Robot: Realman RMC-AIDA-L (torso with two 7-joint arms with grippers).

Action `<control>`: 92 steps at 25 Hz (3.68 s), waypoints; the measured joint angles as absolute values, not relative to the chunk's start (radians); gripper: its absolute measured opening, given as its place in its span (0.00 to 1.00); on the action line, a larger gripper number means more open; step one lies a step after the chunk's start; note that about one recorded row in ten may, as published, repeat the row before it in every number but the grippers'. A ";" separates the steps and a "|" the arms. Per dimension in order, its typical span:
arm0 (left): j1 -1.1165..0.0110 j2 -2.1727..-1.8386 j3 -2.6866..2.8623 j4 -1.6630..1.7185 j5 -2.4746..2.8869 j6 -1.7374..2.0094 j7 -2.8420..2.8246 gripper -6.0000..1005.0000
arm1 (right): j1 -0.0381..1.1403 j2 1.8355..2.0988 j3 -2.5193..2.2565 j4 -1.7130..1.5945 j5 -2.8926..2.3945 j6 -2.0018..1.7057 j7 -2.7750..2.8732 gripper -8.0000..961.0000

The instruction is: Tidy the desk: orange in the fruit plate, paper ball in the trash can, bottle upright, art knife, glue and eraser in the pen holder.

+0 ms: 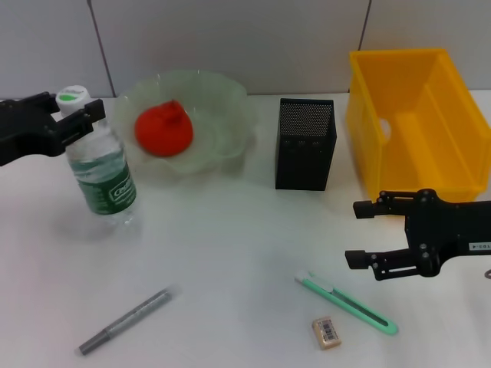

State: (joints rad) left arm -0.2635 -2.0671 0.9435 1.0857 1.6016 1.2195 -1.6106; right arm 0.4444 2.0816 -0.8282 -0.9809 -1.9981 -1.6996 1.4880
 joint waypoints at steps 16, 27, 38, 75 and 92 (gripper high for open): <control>-0.360 -2.070 0.923 0.909 1.597 1.124 -1.471 0.45 | 0.449 2.082 -0.822 -0.945 -1.988 -1.700 1.465 0.87; -0.376 -2.067 0.923 0.826 1.521 1.107 -1.380 0.45 | 0.451 2.082 -0.824 -0.943 -1.988 -1.700 1.461 0.87; -0.376 -2.066 0.923 0.796 1.517 1.107 -1.357 0.48 | 0.451 2.082 -0.828 -0.942 -1.988 -1.698 1.460 0.87; -0.236 -2.052 0.795 0.883 1.423 1.392 -1.307 0.81 | 0.461 2.082 -0.831 -0.946 -1.987 -1.705 1.486 0.87; -0.077 -1.947 0.728 0.821 1.554 1.853 -1.266 0.81 | 0.585 2.076 -1.136 -1.471 -2.243 -1.724 2.238 0.87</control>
